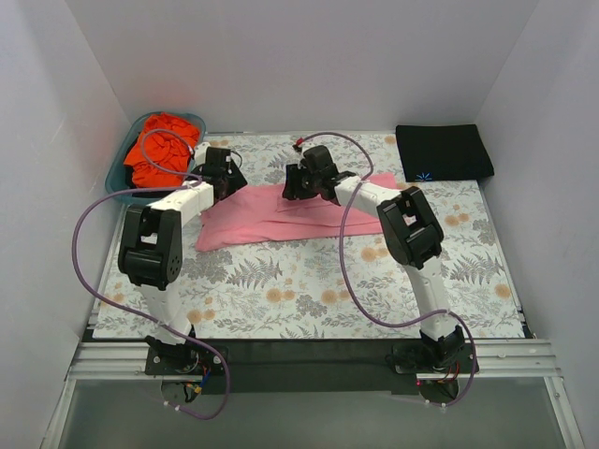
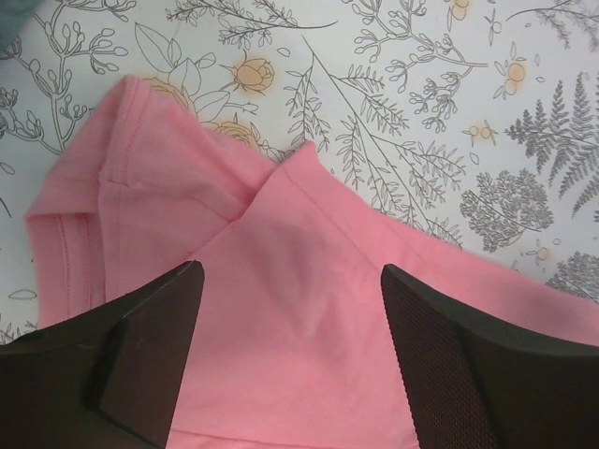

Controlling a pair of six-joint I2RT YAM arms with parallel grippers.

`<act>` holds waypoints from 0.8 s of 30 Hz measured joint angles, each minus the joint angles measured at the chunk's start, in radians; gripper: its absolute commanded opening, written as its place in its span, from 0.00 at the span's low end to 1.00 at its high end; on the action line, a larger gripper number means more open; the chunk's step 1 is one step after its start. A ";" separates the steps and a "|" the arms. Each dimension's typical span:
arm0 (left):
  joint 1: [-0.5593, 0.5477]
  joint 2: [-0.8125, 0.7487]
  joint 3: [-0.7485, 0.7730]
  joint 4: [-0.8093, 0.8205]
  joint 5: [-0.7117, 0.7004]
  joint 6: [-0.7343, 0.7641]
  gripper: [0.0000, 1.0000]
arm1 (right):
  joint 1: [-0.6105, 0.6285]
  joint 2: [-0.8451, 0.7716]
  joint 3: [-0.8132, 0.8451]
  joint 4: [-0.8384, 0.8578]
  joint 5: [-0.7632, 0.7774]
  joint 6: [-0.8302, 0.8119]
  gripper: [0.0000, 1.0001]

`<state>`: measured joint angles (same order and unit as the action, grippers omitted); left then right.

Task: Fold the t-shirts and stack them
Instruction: Fold the tshirt

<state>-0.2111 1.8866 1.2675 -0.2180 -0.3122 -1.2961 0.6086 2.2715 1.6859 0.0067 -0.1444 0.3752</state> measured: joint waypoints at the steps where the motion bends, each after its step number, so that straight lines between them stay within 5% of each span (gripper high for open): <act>1: 0.000 -0.011 -0.002 -0.005 0.002 -0.005 0.79 | -0.003 -0.021 -0.016 -0.008 0.015 -0.014 0.57; 7: 0.000 -0.235 -0.104 -0.108 0.001 -0.072 0.80 | -0.046 -0.292 -0.243 -0.049 0.090 -0.085 0.63; 14: 0.015 -0.547 -0.370 -0.248 -0.021 -0.163 0.80 | -0.241 -0.620 -0.604 -0.068 0.139 -0.074 0.66; 24: 0.142 -0.576 -0.557 -0.291 0.041 -0.222 0.81 | -0.597 -0.779 -0.946 -0.080 0.053 0.077 0.69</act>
<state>-0.0692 1.3102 0.7109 -0.5087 -0.2714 -1.5177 0.0116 1.4925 0.7399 -0.0738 -0.0914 0.4519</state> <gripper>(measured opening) 0.804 0.688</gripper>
